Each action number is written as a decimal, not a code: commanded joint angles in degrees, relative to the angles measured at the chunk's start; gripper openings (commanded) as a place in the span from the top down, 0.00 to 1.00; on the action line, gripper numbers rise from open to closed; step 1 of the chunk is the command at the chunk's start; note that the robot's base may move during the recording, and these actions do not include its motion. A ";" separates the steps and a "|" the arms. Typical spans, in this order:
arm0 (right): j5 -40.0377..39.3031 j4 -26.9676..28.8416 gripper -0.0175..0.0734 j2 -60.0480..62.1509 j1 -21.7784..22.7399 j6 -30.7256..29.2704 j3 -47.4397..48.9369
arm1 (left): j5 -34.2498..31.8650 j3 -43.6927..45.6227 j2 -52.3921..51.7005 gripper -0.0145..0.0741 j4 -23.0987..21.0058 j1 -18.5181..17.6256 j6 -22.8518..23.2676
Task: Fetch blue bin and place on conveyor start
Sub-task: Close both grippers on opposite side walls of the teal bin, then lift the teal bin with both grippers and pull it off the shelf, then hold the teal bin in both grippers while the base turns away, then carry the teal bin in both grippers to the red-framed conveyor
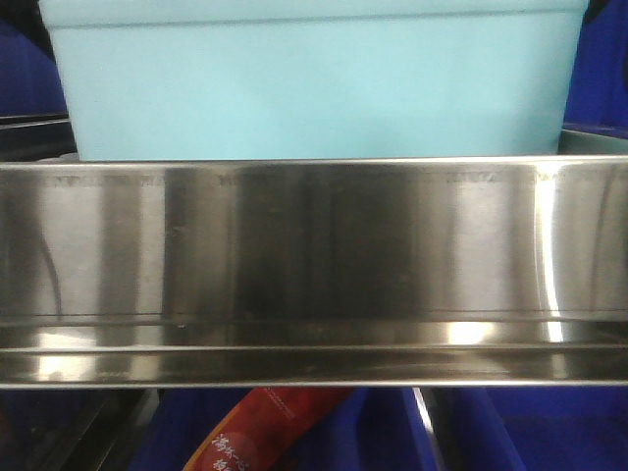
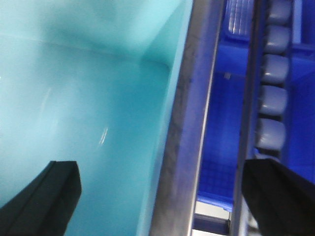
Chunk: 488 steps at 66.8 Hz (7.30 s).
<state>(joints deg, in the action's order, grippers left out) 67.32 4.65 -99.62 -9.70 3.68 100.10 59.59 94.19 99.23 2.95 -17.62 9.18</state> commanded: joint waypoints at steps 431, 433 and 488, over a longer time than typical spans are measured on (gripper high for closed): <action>-12.28 -1.13 0.97 19.27 -4.20 0.08 0.42 | -23.89 1.77 -21.99 0.96 -2.26 0.34 0.45; -12.28 -1.13 0.97 19.27 -4.20 0.08 0.42 | -23.89 1.77 -21.99 0.96 -2.26 0.34 0.45; -12.28 -1.13 0.97 19.27 -4.20 0.08 0.42 | -23.89 1.77 -21.99 0.96 -2.26 0.34 0.45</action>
<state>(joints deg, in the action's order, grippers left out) 57.25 4.52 -80.94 -14.17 5.44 100.11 39.71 95.32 78.21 2.81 -17.38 8.60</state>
